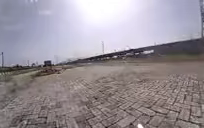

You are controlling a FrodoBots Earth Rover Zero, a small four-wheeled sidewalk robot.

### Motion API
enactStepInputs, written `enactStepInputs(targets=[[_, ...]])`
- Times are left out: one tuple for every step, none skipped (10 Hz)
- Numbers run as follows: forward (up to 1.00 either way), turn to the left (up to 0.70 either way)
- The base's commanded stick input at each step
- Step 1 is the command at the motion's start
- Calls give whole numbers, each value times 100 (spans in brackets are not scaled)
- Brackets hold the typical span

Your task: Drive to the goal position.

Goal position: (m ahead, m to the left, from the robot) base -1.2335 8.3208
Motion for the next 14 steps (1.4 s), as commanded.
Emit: enactStepInputs(targets=[[100, 37], [100, 32], [100, 9], [100, 4], [100, 1], [100, 0], [100, 16], [100, 26], [100, 31], [100, 35], [100, 36], [100, 37], [100, 11], [100, 2]])
